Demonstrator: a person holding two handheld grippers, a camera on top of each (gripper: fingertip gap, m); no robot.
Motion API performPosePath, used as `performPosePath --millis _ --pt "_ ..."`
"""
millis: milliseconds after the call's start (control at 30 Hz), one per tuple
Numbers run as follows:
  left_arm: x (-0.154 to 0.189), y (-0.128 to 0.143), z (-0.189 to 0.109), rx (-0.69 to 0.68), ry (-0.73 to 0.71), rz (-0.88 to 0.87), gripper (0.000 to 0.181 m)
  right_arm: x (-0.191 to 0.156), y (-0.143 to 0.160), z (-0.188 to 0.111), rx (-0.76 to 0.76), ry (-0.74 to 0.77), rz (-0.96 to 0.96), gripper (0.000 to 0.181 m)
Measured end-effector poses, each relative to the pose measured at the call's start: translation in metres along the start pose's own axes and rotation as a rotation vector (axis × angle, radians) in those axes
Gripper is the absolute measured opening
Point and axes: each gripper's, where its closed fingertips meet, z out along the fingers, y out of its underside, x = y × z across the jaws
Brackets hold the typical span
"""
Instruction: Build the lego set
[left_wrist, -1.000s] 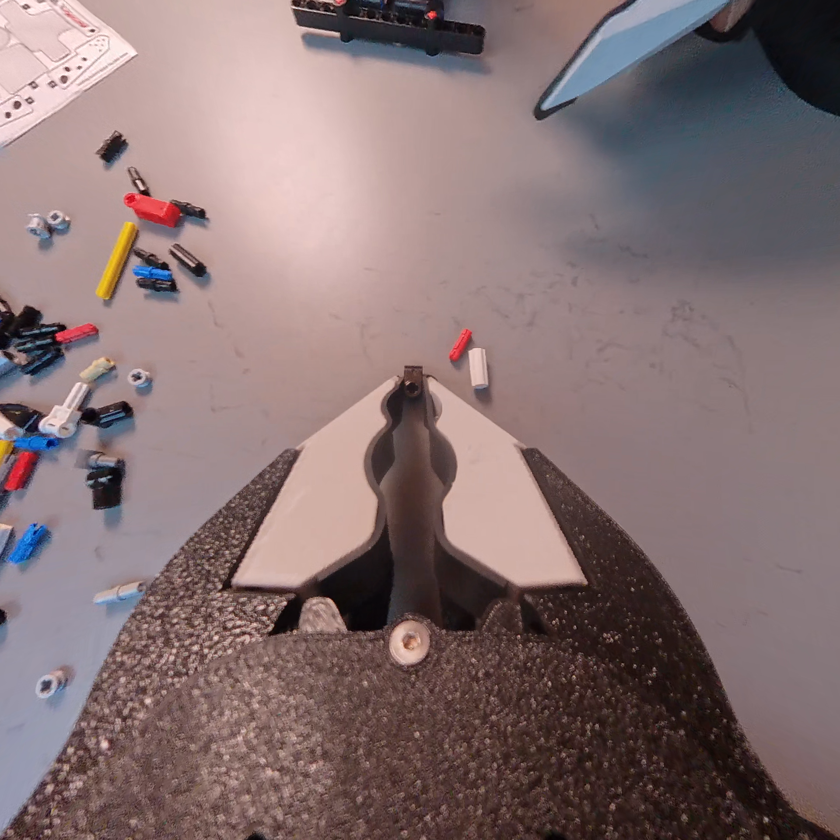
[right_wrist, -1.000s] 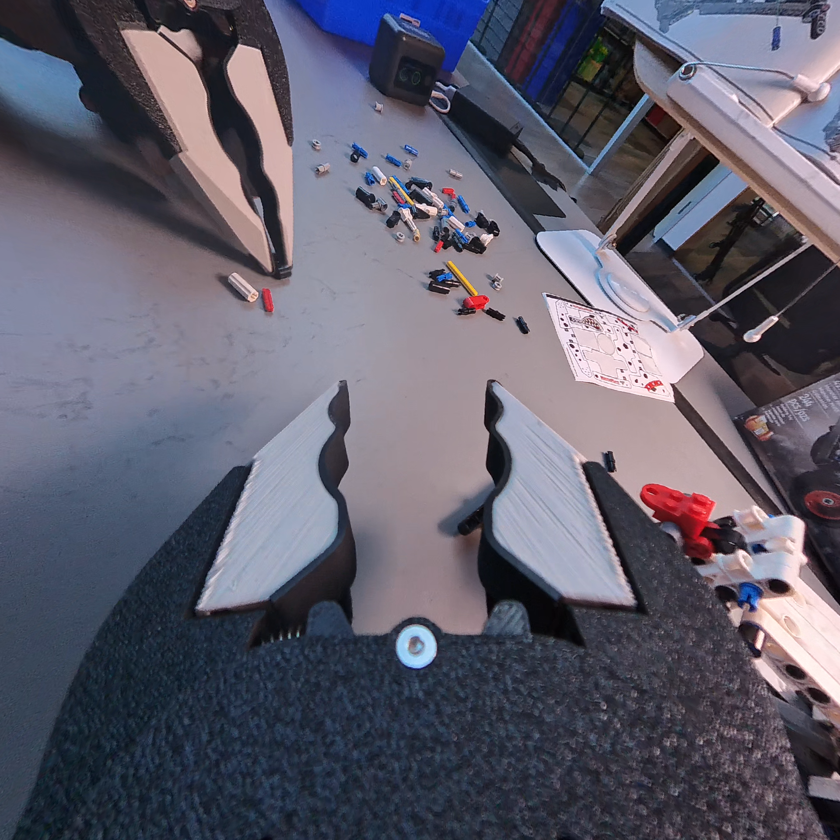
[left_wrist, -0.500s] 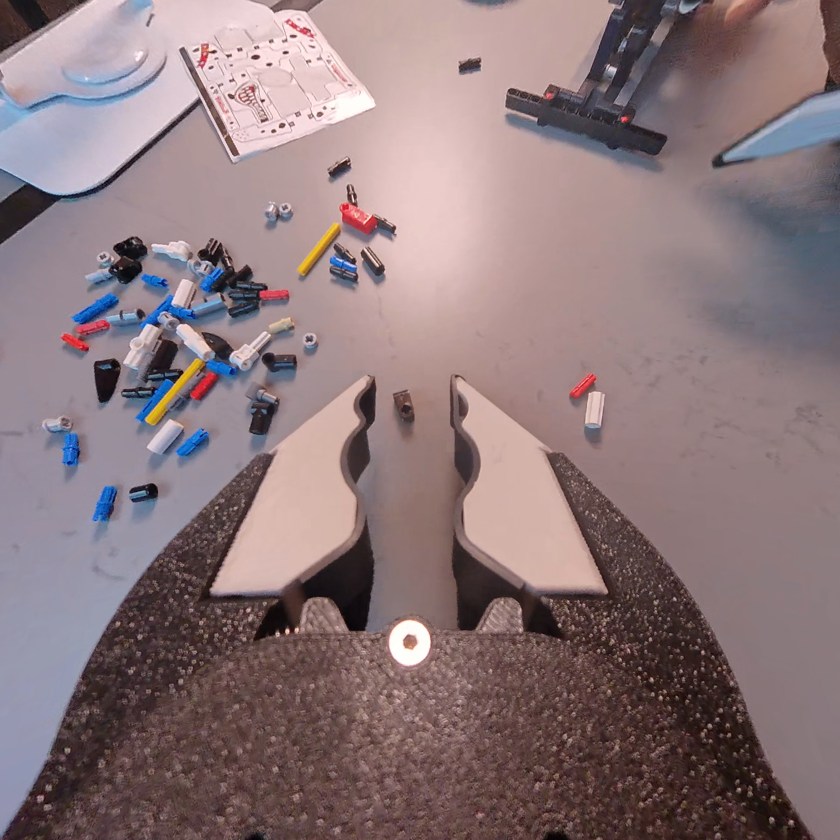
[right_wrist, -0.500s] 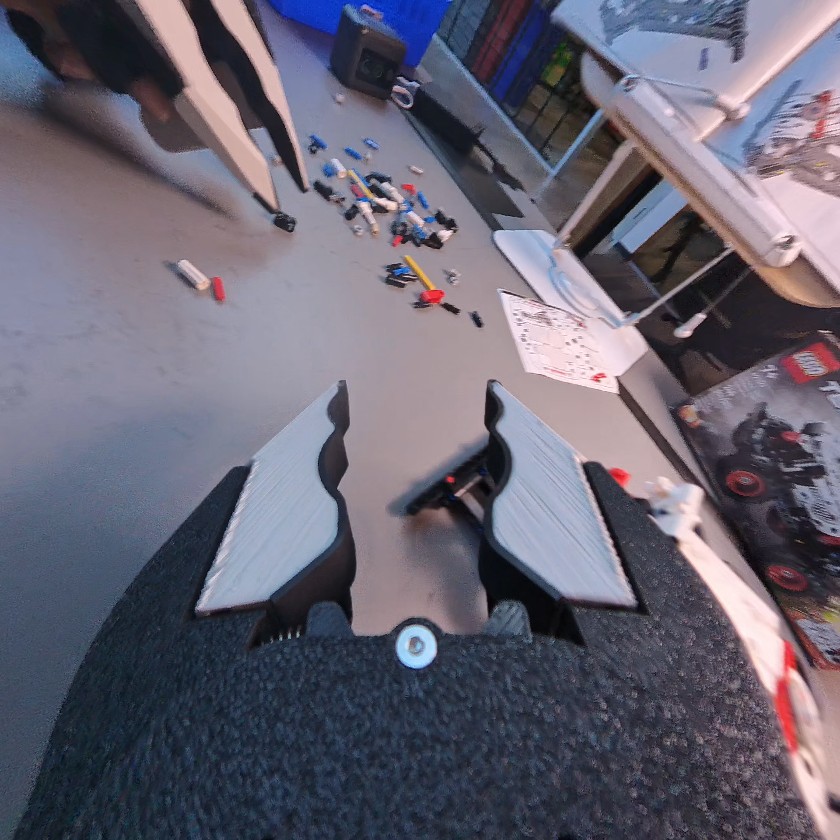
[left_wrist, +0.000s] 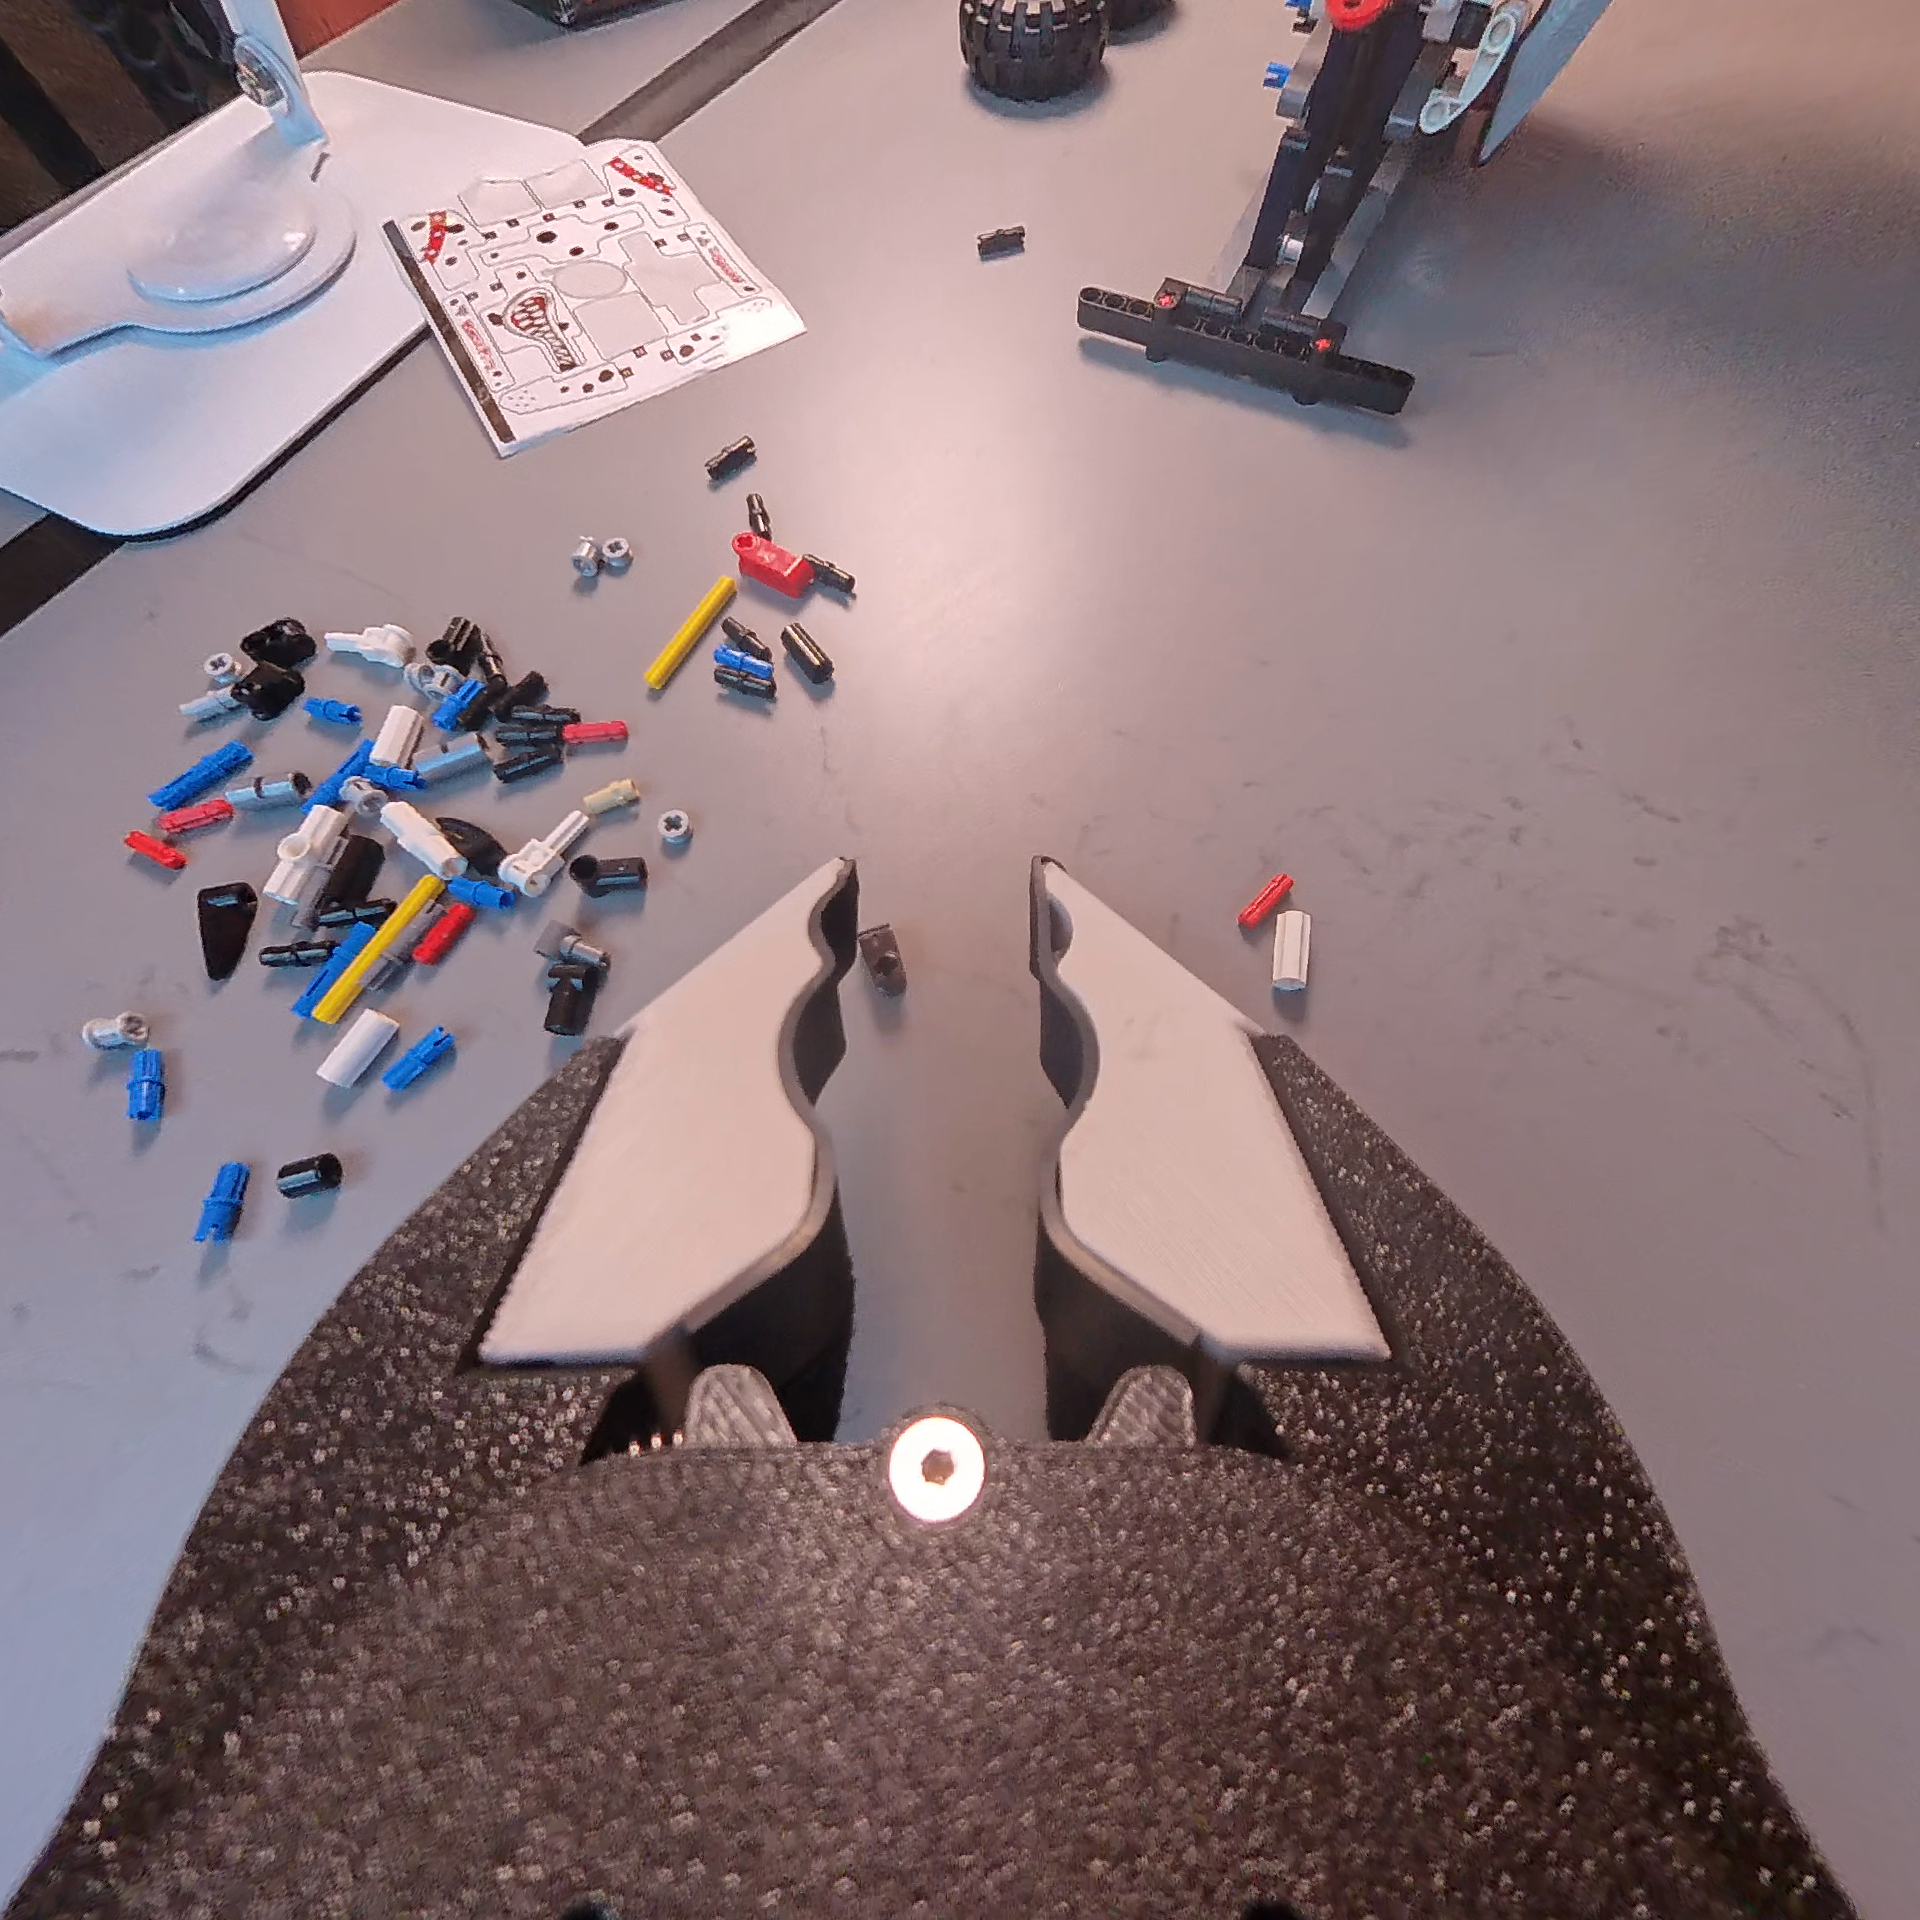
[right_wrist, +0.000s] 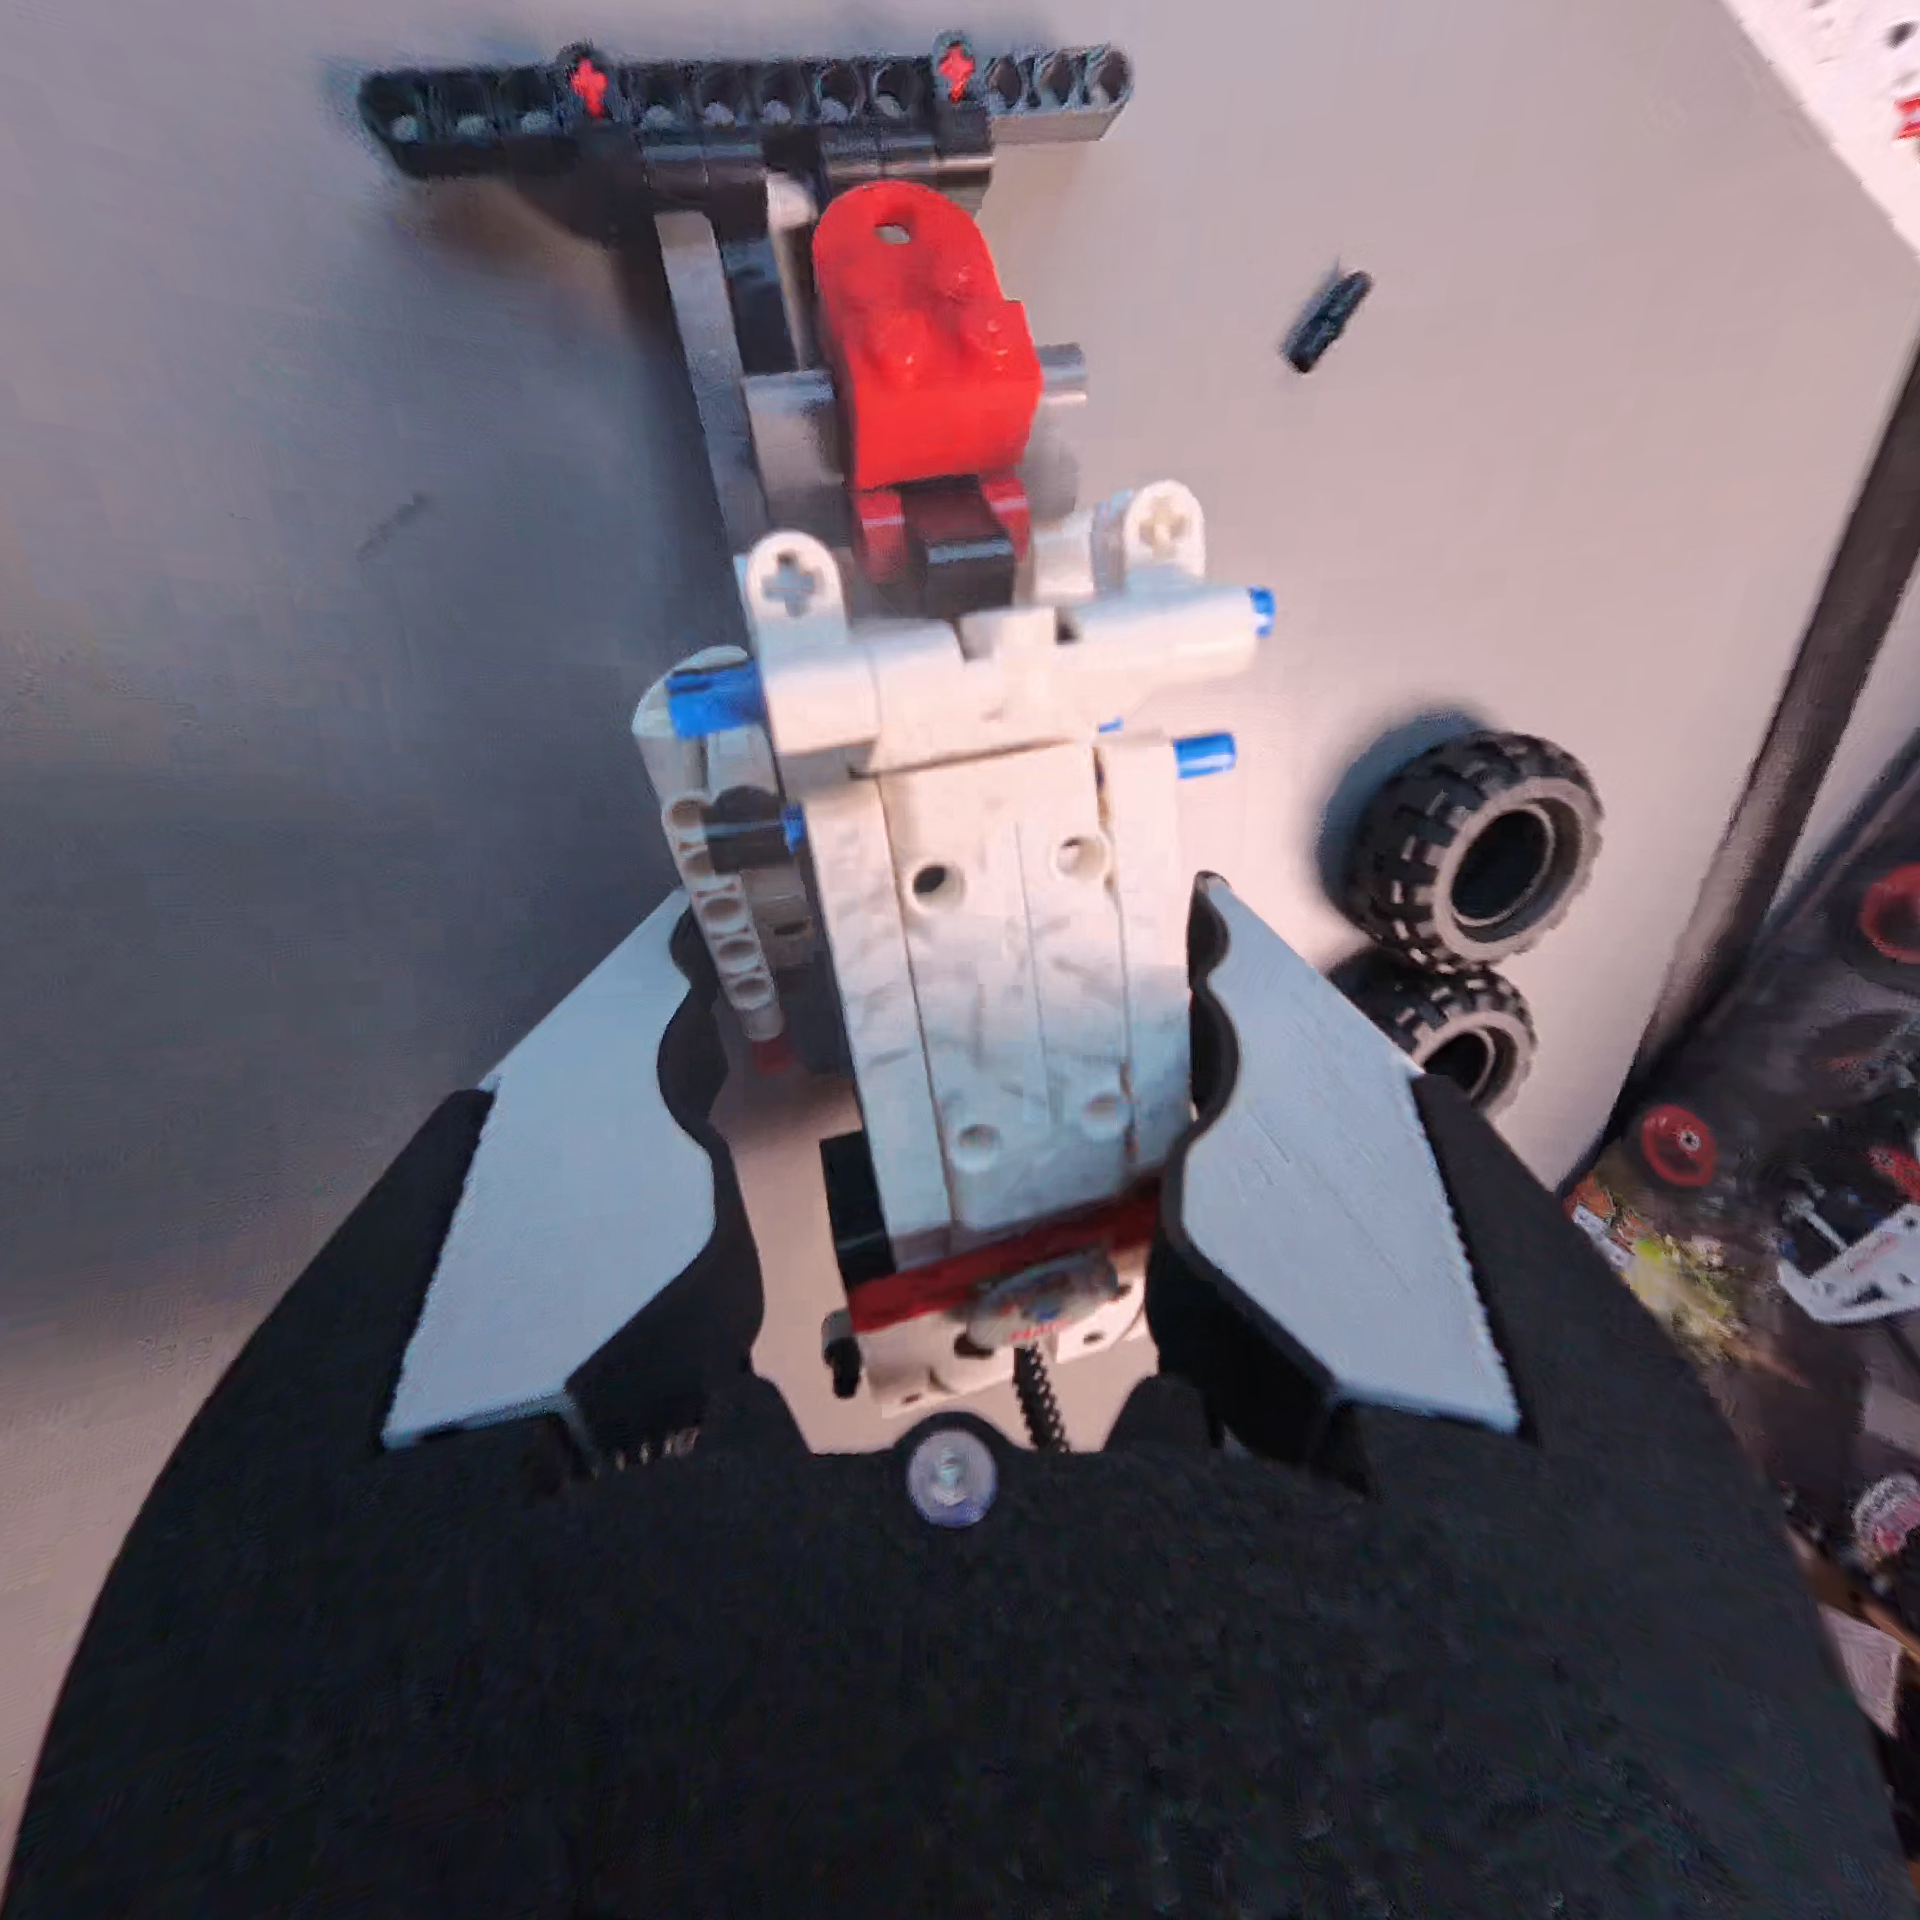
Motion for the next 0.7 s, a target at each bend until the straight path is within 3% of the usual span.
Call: performPosePath --millis 67,100,133,367,467,533,700 --pt "-0.001 -0.001 -0.001 0.006 -0.002 -0.001 0.033 -0.004 -0.001 0.005 -0.036 -0.064 -0.054 0.084" --pt "-0.002 -0.001 -0.002 0.010 -0.004 -0.004 0.032 -0.005 -0.005 -0.001 -0.011 -0.091 -0.056 0.071" --pt "-0.002 -0.002 -0.003 0.015 -0.005 -0.006 0.032 0.000 -0.008 -0.009 0.018 -0.082 -0.037 0.071" --pt "-0.004 -0.007 -0.008 0.047 0.011 -0.022 0.032 0.043 0.023 -0.113 0.103 -0.016 0.137 0.070" --pt "-0.003 -0.011 -0.011 0.062 0.010 -0.018 0.032 0.057 0.036 -0.139 0.119 0.033 0.183 0.070" --pt "-0.004 -0.012 -0.013 0.068 0.000 -0.019 0.033 0.055 0.043 -0.132 0.086 0.033 0.178 0.070" --pt "-0.013 -0.017 -0.019 0.104 -0.041 -0.054 0.035 0.032 0.042 -0.078 0.049 -0.033 0.142 0.071"
